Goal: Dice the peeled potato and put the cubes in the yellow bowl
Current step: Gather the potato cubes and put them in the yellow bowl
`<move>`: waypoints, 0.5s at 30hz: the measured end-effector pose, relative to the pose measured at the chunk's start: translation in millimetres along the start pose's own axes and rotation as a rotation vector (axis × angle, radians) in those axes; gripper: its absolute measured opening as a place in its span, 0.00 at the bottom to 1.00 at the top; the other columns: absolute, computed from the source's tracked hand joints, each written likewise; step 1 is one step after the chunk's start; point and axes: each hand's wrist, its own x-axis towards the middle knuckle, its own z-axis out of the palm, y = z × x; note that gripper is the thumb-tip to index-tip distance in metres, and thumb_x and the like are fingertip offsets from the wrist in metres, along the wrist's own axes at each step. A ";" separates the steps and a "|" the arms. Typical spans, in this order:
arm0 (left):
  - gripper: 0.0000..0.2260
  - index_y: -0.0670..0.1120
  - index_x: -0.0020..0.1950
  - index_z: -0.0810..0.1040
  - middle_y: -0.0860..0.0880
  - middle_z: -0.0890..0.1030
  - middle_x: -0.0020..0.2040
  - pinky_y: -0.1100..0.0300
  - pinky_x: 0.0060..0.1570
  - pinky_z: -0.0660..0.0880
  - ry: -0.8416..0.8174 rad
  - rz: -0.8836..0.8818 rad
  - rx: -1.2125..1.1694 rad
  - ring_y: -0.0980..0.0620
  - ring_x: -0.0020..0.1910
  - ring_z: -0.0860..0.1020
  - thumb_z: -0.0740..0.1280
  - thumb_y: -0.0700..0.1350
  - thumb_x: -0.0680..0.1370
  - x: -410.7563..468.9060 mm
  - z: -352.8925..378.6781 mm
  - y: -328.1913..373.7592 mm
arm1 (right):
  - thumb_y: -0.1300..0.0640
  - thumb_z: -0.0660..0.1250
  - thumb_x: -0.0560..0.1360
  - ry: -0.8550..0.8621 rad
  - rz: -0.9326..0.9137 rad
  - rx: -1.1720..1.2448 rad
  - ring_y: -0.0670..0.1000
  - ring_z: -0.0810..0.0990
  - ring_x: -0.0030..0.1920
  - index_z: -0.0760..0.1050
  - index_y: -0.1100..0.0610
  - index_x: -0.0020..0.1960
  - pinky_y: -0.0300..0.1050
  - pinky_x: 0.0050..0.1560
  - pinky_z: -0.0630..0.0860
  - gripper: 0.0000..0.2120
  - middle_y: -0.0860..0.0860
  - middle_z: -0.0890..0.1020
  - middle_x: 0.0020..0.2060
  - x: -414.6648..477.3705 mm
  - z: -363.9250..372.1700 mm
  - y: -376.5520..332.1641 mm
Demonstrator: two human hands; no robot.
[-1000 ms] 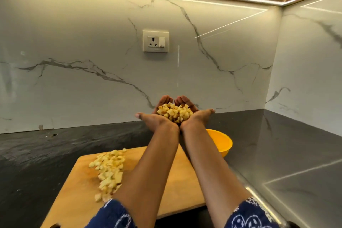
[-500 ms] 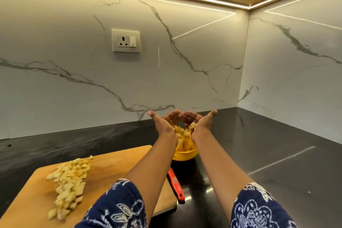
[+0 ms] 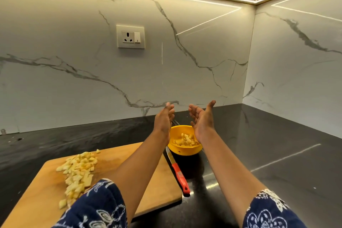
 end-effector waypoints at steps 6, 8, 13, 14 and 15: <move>0.13 0.46 0.57 0.78 0.47 0.80 0.59 0.54 0.62 0.70 -0.103 0.133 0.117 0.49 0.59 0.78 0.56 0.49 0.82 -33.8 -86.3 56.1 | 0.50 0.54 0.82 -0.196 -0.091 -0.125 0.49 0.80 0.50 0.80 0.57 0.50 0.44 0.51 0.70 0.18 0.53 0.83 0.48 -30.2 49.9 3.6; 0.14 0.43 0.56 0.79 0.45 0.82 0.55 0.56 0.57 0.73 -0.031 0.129 0.174 0.49 0.55 0.80 0.56 0.48 0.82 -54.2 -142.1 69.4 | 0.53 0.56 0.82 -0.381 0.041 -0.160 0.49 0.81 0.43 0.80 0.59 0.46 0.43 0.44 0.73 0.17 0.54 0.83 0.43 -49.6 75.2 16.6; 0.15 0.43 0.53 0.80 0.43 0.83 0.52 0.56 0.52 0.74 0.274 0.001 0.277 0.47 0.53 0.81 0.56 0.48 0.82 -87.8 -258.8 75.8 | 0.53 0.55 0.83 -0.668 0.313 -0.238 0.53 0.83 0.49 0.80 0.64 0.53 0.45 0.51 0.78 0.19 0.58 0.84 0.49 -83.9 127.2 58.6; 0.15 0.42 0.53 0.80 0.43 0.83 0.52 0.56 0.51 0.74 0.297 -0.030 0.295 0.47 0.53 0.81 0.56 0.48 0.82 -90.2 -270.8 73.8 | 0.52 0.55 0.83 -0.680 0.368 -0.236 0.53 0.83 0.49 0.80 0.64 0.54 0.45 0.50 0.79 0.19 0.58 0.84 0.49 -89.1 136.2 64.8; 0.15 0.42 0.53 0.80 0.42 0.83 0.52 0.56 0.49 0.74 0.304 -0.064 0.328 0.47 0.52 0.81 0.57 0.48 0.82 -91.9 -277.3 69.8 | 0.52 0.55 0.83 -0.684 0.418 -0.234 0.53 0.83 0.49 0.80 0.64 0.54 0.45 0.51 0.79 0.20 0.59 0.84 0.50 -92.3 142.2 69.8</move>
